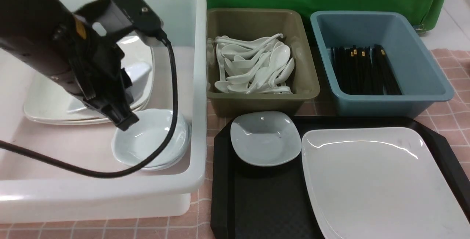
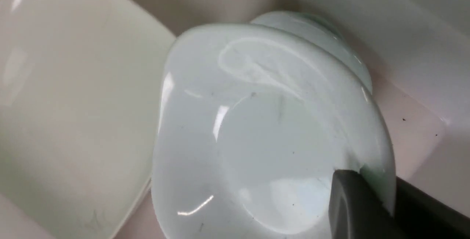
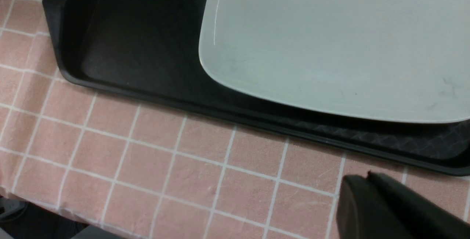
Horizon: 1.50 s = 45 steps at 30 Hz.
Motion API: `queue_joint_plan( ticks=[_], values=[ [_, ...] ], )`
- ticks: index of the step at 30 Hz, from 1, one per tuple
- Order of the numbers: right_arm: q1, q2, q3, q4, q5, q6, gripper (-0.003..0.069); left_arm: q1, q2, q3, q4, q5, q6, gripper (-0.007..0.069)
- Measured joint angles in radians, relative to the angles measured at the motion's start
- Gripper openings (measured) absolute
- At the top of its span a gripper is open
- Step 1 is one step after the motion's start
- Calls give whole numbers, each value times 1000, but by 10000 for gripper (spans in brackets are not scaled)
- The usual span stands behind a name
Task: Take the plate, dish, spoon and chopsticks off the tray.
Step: Use the left arm to put the small plate into the large storage box on the left, then use the left arm to grab a small plate from the dinner plate
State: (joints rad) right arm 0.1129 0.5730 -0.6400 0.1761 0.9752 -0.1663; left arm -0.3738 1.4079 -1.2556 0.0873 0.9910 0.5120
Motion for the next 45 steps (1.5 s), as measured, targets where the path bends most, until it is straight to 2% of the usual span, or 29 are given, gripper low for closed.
queue_joint_plan(
  ticks=[4,8,15,24,26,30,32,36,37,39,40,41,42,43,45],
  values=[
    [0,0,0,0,-5,0,78,2,61,0,-55,-47,78,8],
    [0,0,0,0,-7,0,78,2,130,0,-72,-32,122,8],
    [0,0,0,0,-8,0,78,2,211,0,-76,-35,104,31],
    [0,0,0,0,-8,1,81,2,233,0,-78,-35,17,217],
    [0,0,0,0,-6,1,85,2,230,0,-56,-13,-24,286],
    [0,0,0,0,-6,1,89,2,214,-13,-22,34,-81,342],
    [0,0,0,0,-6,1,90,2,196,-34,-17,63,-105,347],
    [0,0,0,0,-6,1,94,3,123,-106,-58,89,-146,303],
    [0,0,0,0,-6,1,95,5,96,-135,-113,89,-156,253],
    [0,0,0,0,-6,1,95,5,70,-154,-169,89,-159,208],
    [0,0,0,0,-6,1,96,-5,42,-177,-283,89,-139,111],
    [0,0,0,0,-6,1,97,-8,39,-179,-296,89,-139,100],
    [0,0,0,0,-7,1,98,-50,27,-187,-383,93,-91,39],
    [0,0,0,0,-7,1,99,-72,27,-189,-413,98,-76,22],
    [0,0,0,0,-7,3,101,-183,50,-190,-434,115,-64,-1]
  ],
)
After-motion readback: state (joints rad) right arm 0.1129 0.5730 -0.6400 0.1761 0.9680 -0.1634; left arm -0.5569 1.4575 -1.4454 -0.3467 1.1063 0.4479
